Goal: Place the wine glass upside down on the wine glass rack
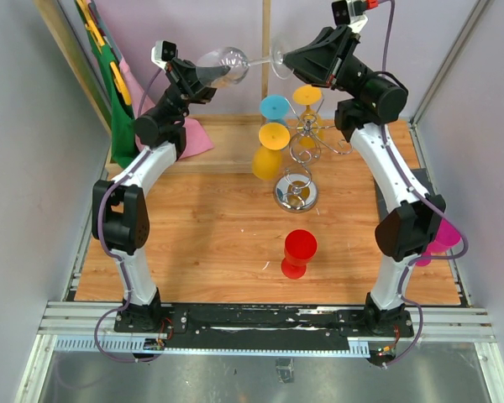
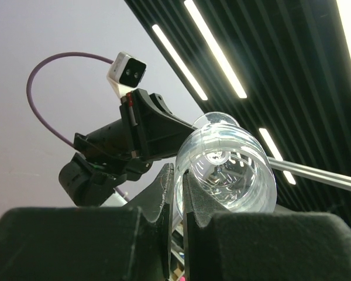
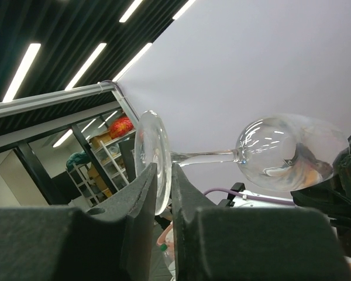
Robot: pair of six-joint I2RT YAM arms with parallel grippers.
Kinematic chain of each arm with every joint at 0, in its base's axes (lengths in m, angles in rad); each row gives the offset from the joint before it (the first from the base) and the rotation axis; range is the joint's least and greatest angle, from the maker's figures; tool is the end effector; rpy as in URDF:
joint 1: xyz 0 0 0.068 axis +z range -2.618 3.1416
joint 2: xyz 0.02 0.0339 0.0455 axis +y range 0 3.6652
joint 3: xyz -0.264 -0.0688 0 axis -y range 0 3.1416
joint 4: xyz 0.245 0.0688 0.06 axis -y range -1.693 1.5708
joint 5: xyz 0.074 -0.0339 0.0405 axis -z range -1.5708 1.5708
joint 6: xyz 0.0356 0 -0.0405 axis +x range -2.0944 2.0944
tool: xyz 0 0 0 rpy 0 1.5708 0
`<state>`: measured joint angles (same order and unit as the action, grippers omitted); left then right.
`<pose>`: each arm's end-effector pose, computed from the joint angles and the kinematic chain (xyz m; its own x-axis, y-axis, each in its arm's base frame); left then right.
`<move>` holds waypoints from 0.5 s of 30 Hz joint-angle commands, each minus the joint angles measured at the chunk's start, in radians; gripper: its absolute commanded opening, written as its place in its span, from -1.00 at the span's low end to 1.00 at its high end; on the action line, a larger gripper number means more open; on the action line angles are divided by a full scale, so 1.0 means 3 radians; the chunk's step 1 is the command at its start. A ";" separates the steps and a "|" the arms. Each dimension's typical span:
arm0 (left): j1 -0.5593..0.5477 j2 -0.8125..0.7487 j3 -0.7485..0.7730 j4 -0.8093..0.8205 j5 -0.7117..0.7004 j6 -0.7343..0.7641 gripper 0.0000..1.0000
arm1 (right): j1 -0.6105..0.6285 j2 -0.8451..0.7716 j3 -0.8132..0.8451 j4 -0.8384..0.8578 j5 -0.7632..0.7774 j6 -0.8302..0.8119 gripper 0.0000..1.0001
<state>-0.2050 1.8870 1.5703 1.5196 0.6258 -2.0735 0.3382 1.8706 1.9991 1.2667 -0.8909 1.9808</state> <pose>0.3782 -0.0999 0.4411 -0.7655 -0.5663 -0.3057 0.6217 -0.5281 -0.5785 0.3211 0.1423 0.5515 -0.6791 0.3724 -0.6326 -0.7176 -0.5181 0.4654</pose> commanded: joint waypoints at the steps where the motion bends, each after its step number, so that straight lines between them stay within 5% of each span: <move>1: 0.0015 -0.0106 0.0032 0.0764 -0.0074 -0.0678 -0.99 | 0.0131 -0.0017 0.0112 0.0084 -0.0031 -0.0056 -0.80; 5: 0.0014 -0.0118 0.0037 0.0758 -0.0076 -0.0686 -0.92 | 0.0138 -0.0028 0.0117 0.0048 -0.0032 -0.0089 -0.98; 12: 0.0015 -0.0147 0.0016 0.0776 -0.0053 -0.0632 -0.12 | 0.0138 -0.0048 0.0137 0.0076 -0.0007 -0.0099 -0.98; 15: 0.0015 -0.0151 -0.0025 0.0794 -0.0056 -0.0618 0.04 | 0.0135 -0.0064 0.0154 0.0103 0.0001 -0.0081 -0.98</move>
<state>-0.2012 1.8835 1.5703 1.5200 0.6106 -2.0735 0.3710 1.8717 1.9999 1.2476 -0.9154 1.9789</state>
